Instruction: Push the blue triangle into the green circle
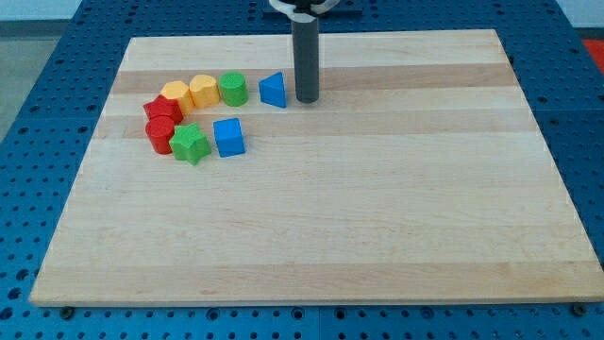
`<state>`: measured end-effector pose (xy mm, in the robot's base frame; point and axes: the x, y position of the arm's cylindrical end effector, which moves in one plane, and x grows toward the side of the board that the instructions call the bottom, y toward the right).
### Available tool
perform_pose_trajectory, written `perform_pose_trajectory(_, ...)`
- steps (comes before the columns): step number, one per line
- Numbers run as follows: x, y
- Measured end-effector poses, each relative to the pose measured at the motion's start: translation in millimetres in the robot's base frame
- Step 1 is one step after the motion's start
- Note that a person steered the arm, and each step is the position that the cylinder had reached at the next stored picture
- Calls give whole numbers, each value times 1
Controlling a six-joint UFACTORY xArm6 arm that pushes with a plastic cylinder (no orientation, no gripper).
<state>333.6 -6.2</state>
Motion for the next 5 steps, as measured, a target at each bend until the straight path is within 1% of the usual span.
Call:
perform_pose_trajectory(1,-5,4)
perform_pose_trajectory(3,-9,-10)
perform_pose_trajectory(5,-9,-36)
